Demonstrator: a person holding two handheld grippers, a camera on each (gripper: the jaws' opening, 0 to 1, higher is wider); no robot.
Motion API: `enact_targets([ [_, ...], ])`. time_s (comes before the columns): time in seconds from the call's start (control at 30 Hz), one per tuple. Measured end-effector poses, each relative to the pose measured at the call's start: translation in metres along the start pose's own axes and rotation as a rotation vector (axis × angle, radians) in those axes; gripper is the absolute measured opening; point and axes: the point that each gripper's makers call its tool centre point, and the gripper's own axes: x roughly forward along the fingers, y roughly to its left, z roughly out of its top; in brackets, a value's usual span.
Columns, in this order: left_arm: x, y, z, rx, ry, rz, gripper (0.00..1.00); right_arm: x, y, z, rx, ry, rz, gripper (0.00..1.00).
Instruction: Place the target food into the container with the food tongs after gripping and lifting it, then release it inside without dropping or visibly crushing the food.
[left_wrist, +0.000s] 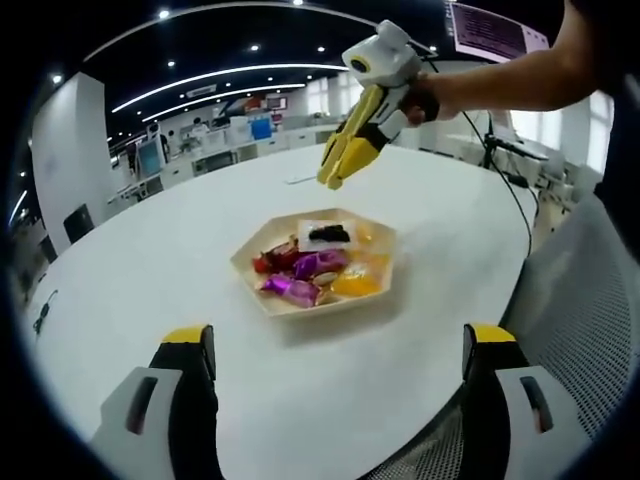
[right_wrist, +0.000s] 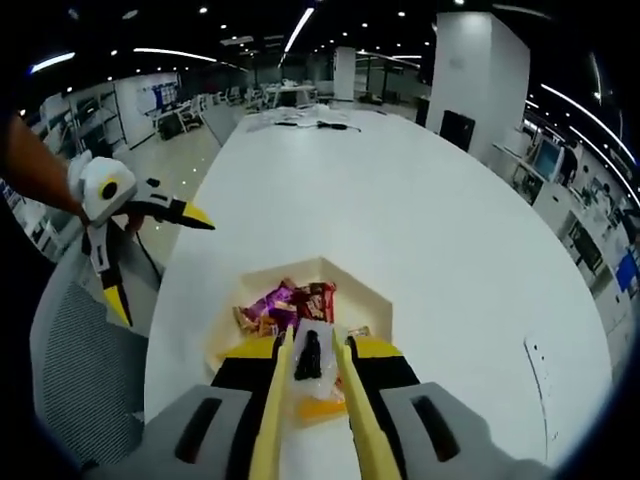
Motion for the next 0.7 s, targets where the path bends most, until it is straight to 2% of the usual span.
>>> enact_targets([
  [0.07, 0.000, 0.000, 0.001, -0.003, -0.002, -0.001, 0.99, -0.002, -0.001, 0.003, -0.004, -0.020, -0.011, 0.25],
  [0.1, 0.000, 0.000, 0.001, -0.005, -0.001, -0.001, 0.99, -0.004, -0.003, 0.008, -0.034, -0.052, -0.020, 0.25],
  [0.17, 0.000, 0.000, 0.001, -0.003, -0.001, -0.003, 0.99, -0.010, -0.006, 0.012, -0.059, -0.073, -0.045, 0.25],
  [0.2, 0.001, -0.002, 0.001, -0.006, -0.003, -0.009, 0.99, -0.014, -0.006, 0.018, -0.071, -0.113, -0.048, 0.25],
  [0.3, 0.000, -0.002, 0.001, -0.001, -0.002, -0.007, 0.99, -0.026, -0.009, 0.022, -0.037, -0.155, -0.065, 0.25],
  [0.47, -0.002, 0.000, 0.004, -0.039, -0.023, -0.009, 0.99, -0.067, -0.009, 0.043, 0.050, -0.311, -0.093, 0.25],
  [0.57, 0.001, -0.001, 0.003, -0.030, -0.012, -0.016, 0.99, -0.090, -0.009, 0.045, 0.044, -0.340, -0.112, 0.25],
  [0.63, 0.000, 0.001, 0.001, -0.017, -0.001, -0.003, 0.99, -0.101, -0.009, 0.049, 0.065, -0.382, -0.113, 0.25],
  [0.7, -0.002, 0.003, 0.011, -0.055, -0.043, -0.007, 1.00, -0.110, -0.010, 0.047, 0.069, -0.393, -0.115, 0.25],
])
